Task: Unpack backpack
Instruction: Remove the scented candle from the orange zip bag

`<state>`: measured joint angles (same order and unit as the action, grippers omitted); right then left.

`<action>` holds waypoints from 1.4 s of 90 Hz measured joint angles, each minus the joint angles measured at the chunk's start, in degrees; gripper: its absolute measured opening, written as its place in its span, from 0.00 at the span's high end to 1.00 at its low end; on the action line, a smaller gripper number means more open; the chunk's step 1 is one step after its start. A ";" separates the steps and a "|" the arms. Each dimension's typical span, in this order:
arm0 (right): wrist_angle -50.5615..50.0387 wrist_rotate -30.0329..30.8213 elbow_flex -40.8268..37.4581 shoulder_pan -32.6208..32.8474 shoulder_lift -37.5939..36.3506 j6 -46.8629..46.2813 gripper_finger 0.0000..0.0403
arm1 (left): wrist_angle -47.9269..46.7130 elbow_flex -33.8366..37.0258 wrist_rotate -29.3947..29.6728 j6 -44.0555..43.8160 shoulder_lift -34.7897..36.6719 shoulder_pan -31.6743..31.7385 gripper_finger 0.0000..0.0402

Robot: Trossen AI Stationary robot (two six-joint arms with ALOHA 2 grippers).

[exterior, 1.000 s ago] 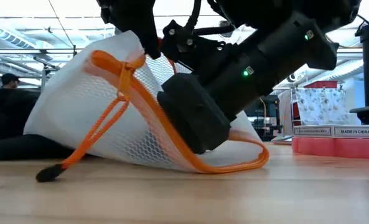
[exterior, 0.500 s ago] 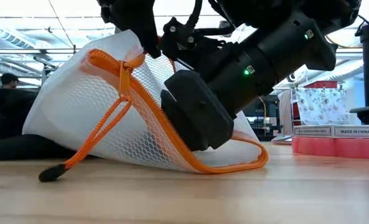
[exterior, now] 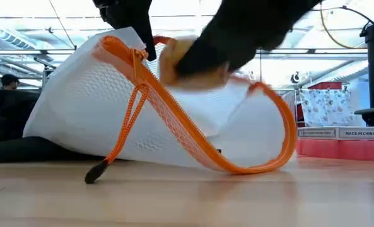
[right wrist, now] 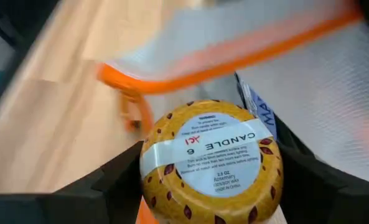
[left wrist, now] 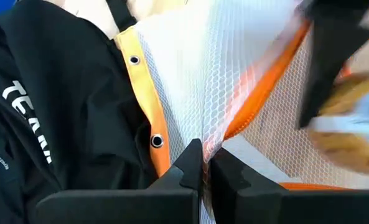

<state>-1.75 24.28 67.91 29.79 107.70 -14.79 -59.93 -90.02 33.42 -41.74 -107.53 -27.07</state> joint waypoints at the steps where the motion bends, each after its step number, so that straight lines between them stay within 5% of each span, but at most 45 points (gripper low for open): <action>1: -0.15 0.00 -0.01 0.19 -0.45 0.00 0.33 | -0.01 0.00 0.01 0.00 0.00 0.00 1.00; 31: -9.29 0.44 0.06 5.83 -12.21 0.26 0.33 | 0.01 -0.02 0.12 0.02 0.00 0.04 1.00; 54: -34.85 -0.66 0.08 10.45 -17.37 -13.99 0.33 | 0.28 -0.02 0.14 0.07 0.00 0.04 1.00; 86: -56.04 -0.95 0.06 12.04 -17.31 -36.27 0.31 | 1.37 -0.02 0.14 0.13 0.00 0.04 1.00; 126: -62.49 -16.09 0.06 9.89 -10.66 -46.73 0.31 | 2.80 -0.02 0.14 0.61 0.00 0.04 1.00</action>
<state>-64.24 8.19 67.96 39.69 97.04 -61.52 -57.13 -90.04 33.56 -41.12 -107.53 -27.03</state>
